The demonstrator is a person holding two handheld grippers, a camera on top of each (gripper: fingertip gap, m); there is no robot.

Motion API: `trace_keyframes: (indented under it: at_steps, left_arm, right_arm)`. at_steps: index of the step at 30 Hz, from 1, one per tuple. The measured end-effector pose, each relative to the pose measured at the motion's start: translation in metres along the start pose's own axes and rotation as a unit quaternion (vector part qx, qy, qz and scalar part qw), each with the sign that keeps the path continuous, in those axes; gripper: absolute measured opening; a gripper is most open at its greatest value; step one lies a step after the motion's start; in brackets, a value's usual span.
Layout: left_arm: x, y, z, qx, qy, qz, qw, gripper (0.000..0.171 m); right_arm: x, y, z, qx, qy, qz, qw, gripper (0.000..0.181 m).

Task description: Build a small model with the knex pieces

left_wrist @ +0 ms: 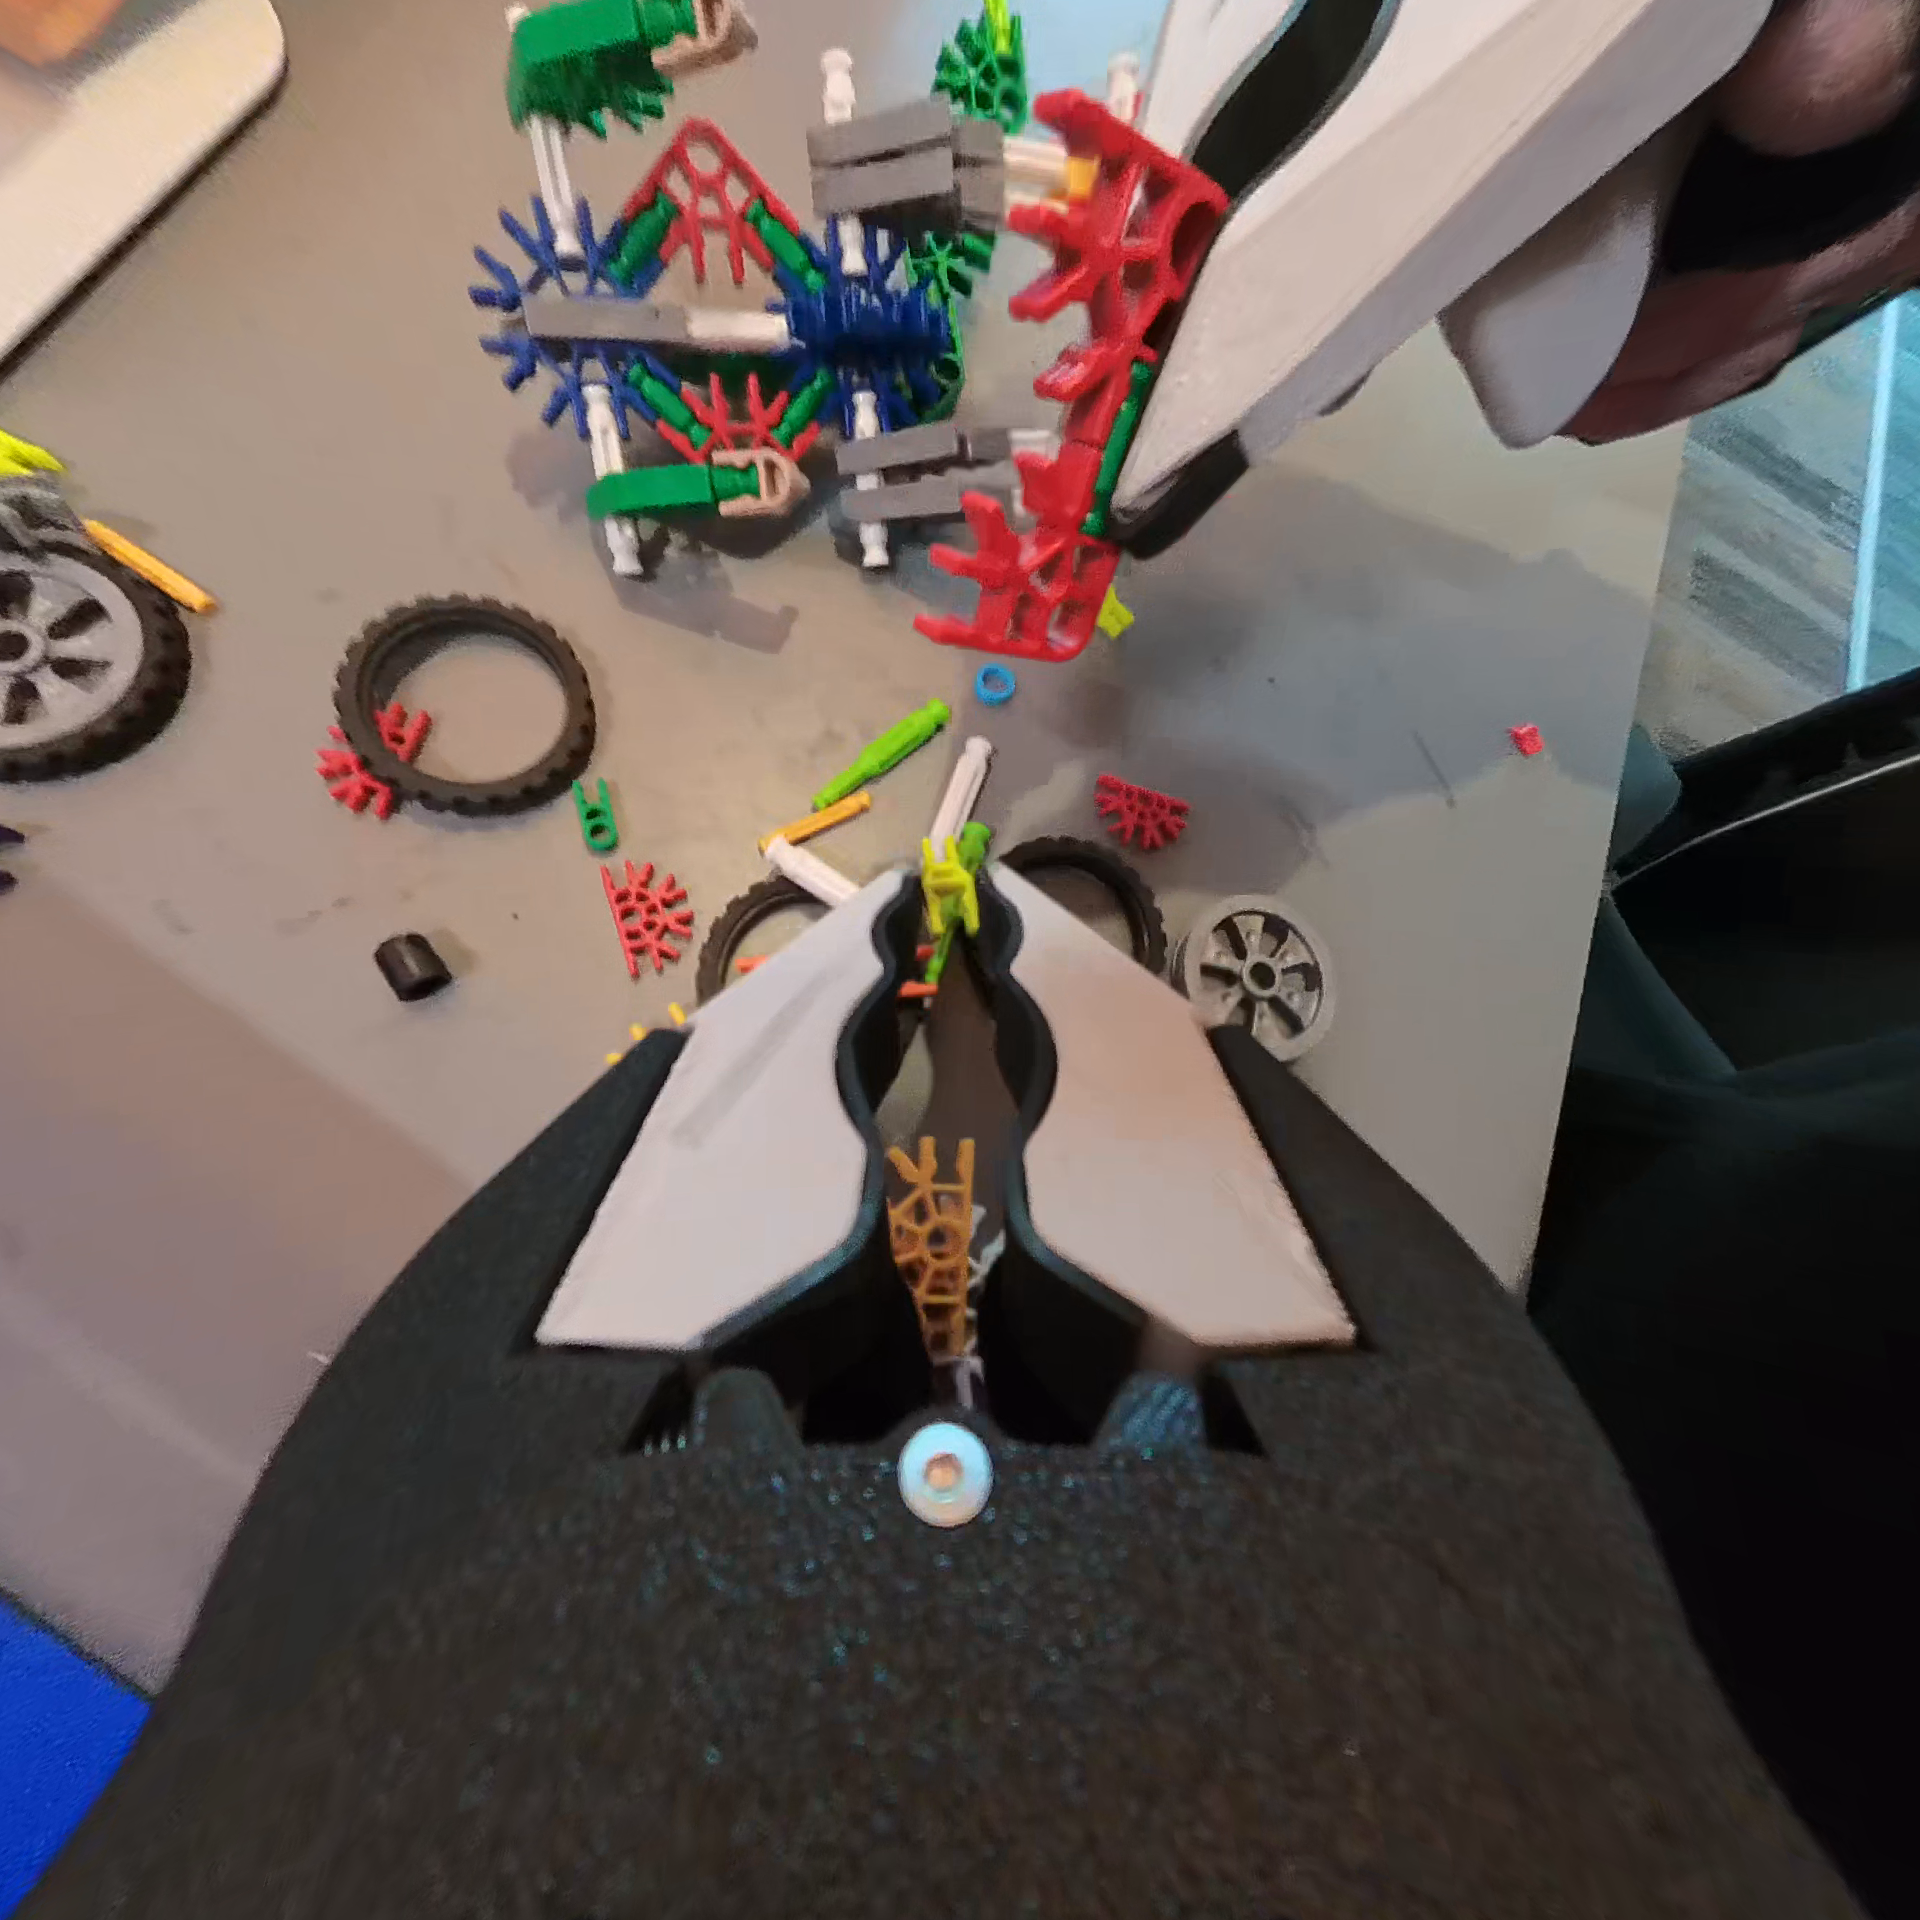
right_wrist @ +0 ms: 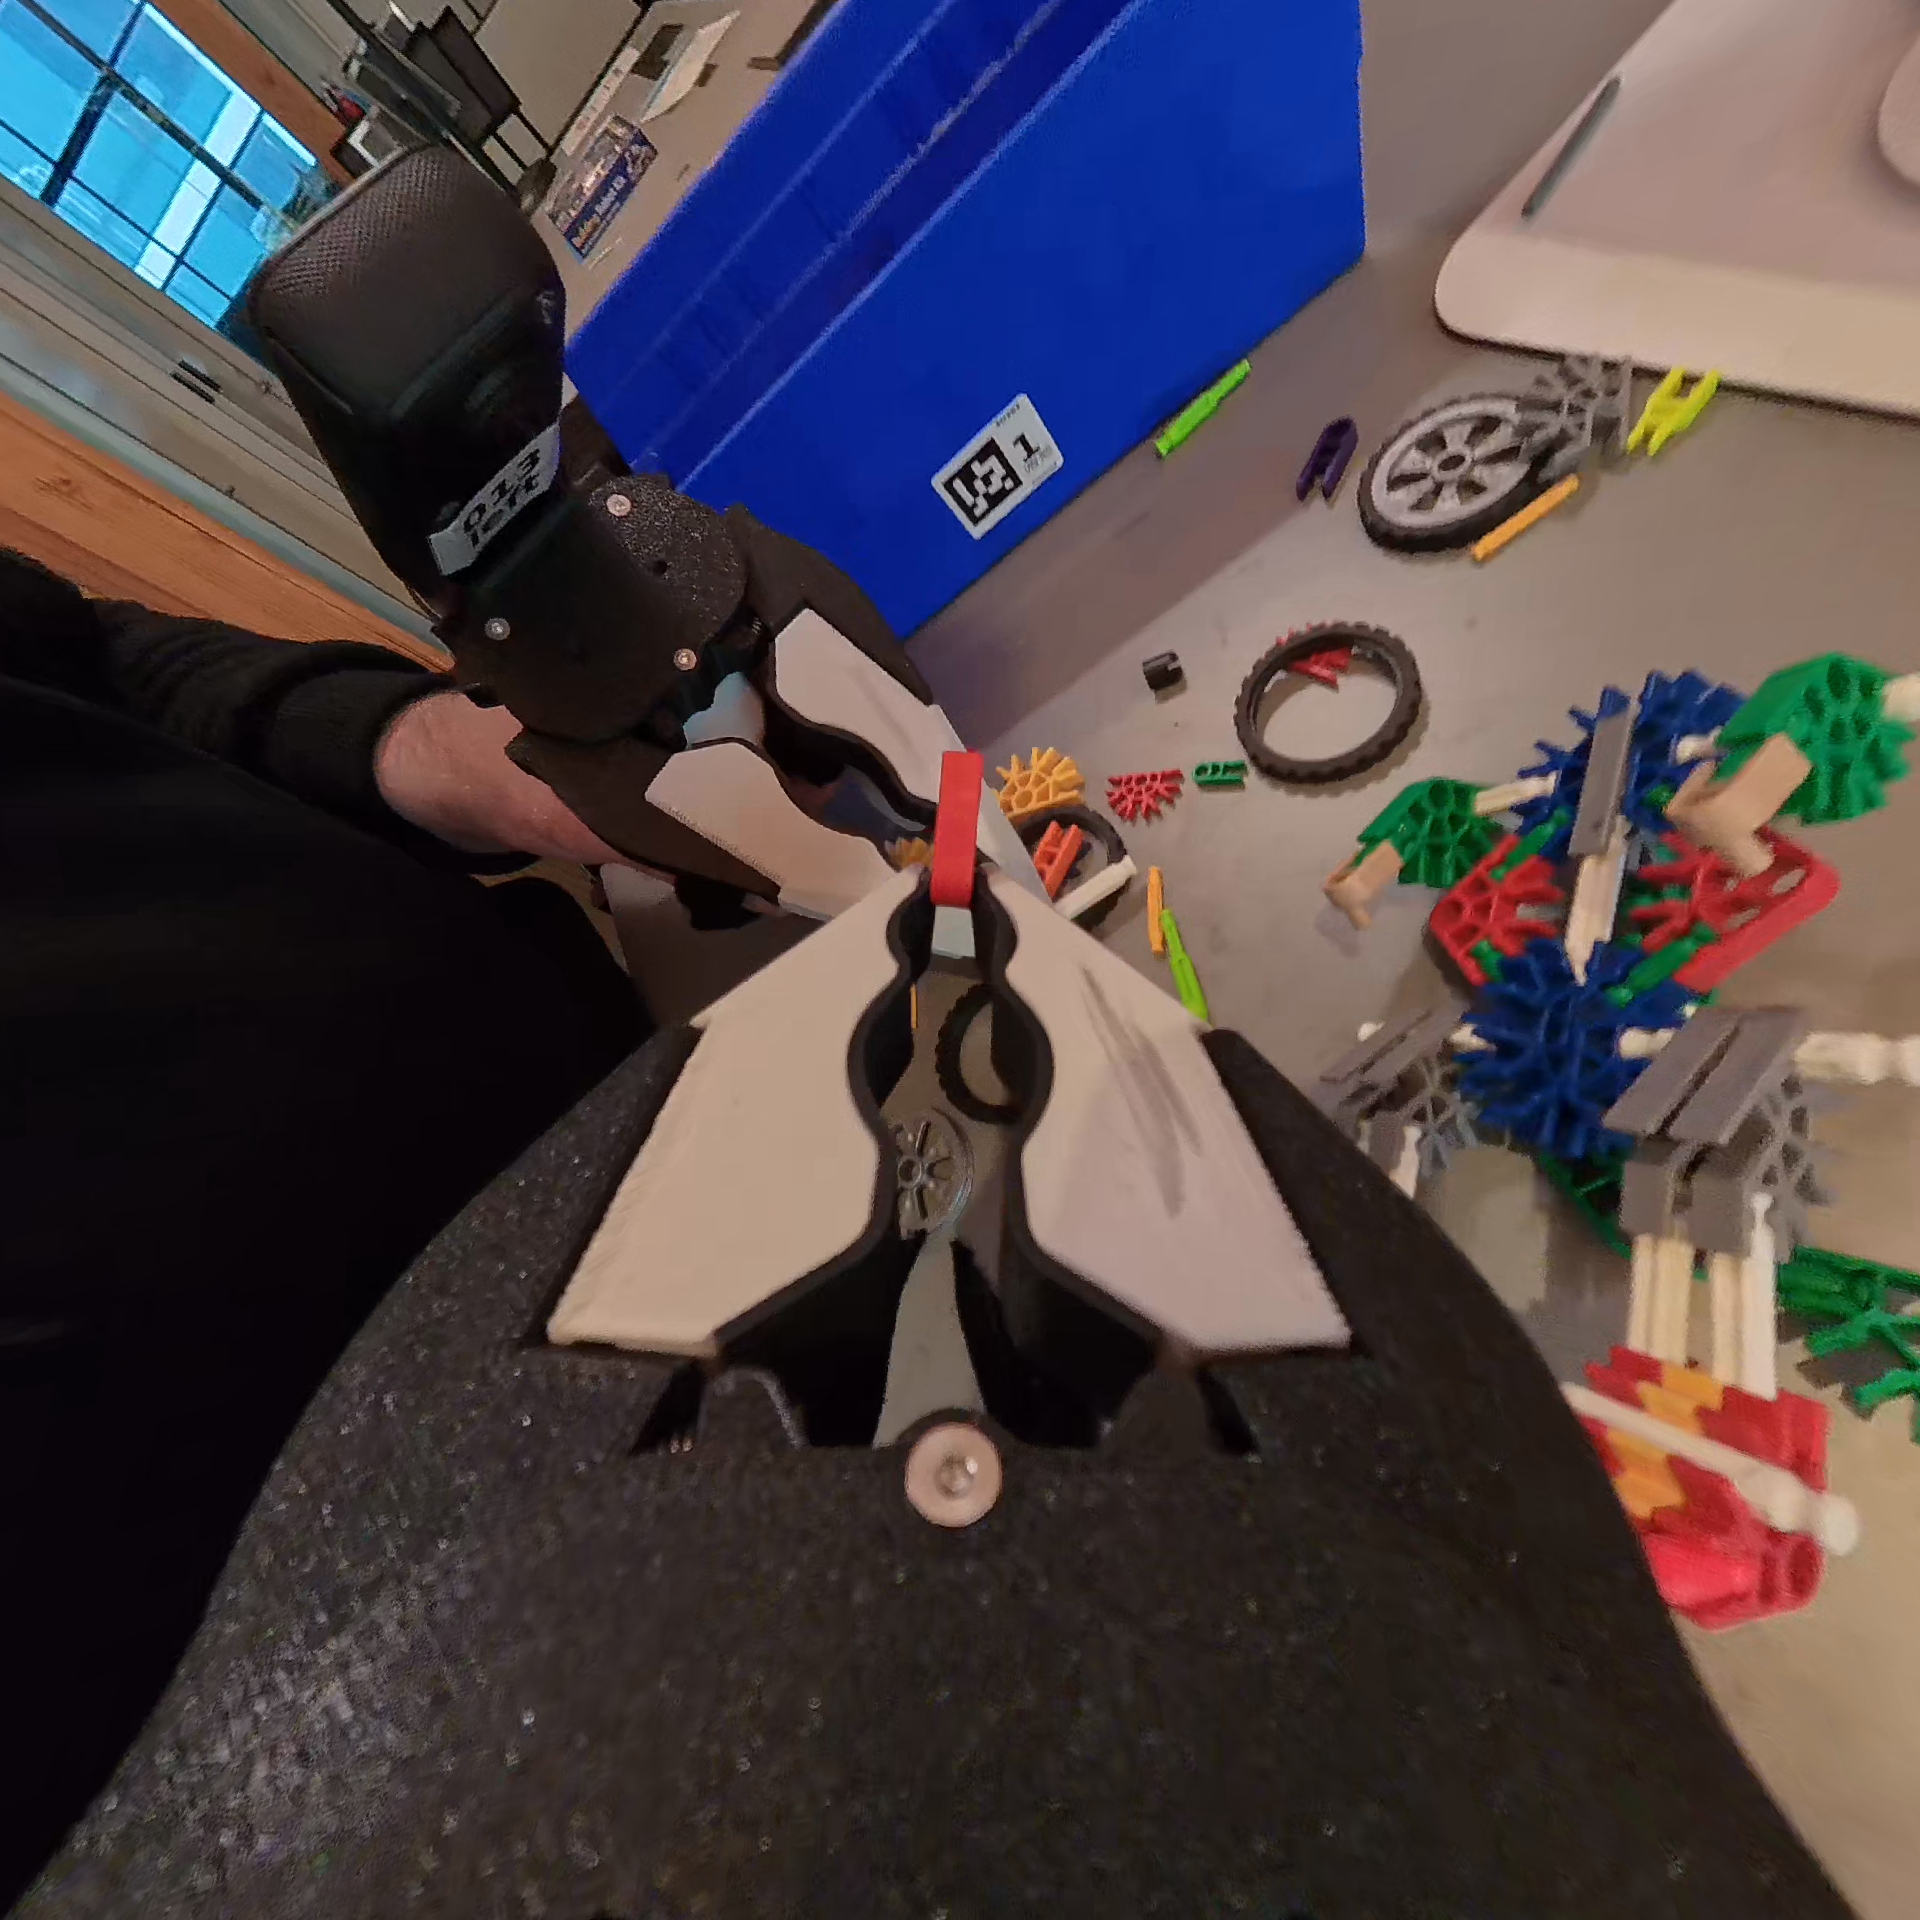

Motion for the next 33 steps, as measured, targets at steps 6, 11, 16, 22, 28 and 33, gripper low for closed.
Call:
trace_keyframes:
  at_steps: [6, 11, 16, 22, 28, 33]
  left_arm:
    - [-0.004, 0.003, 0.008, 0.013, -0.010, 0.013, 1.000, 0.013]
    - [-0.003, 0.001, 0.007, 0.014, -0.007, 0.006, 1.000, 0.016]
    - [-0.002, 0.003, 0.005, 0.018, 0.013, -0.003, 1.000, 0.016]
    - [0.002, 0.011, 0.004, 0.049, 0.053, -0.013, 0.997, 0.014]
    - [0.004, 0.013, 0.007, 0.059, 0.036, -0.016, 0.997, 0.007]
    - [0.004, 0.009, 0.009, 0.058, 0.028, -0.015, 0.998, 0.007]
  right_arm:
    - [-0.002, 0.004, 0.016, -0.001, 0.029, 0.002, 1.000, 0.006]
    - [-0.006, -0.003, 0.022, -0.001, 0.037, 0.014, 0.999, 0.006]
    - [-0.009, -0.003, 0.026, 0.010, 0.036, 0.023, 0.999, 0.006]
    - [-0.010, 0.002, 0.029, 0.018, 0.033, 0.022, 0.999, 0.006]
    - [-0.011, 0.000, 0.032, 0.022, 0.034, 0.026, 0.999, 0.006]
    - [-0.013, -0.002, 0.035, 0.018, 0.043, 0.025, 0.999, 0.006]
Point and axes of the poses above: each gripper's, where its closed fingertips meet, y out along the fingers, z out of its underside, x = y × z across the jaws, the point moved 2 cm from there along -y, back along the fingers, and after that the axes turned 3 degrees about -z, right-handed, at the moved point
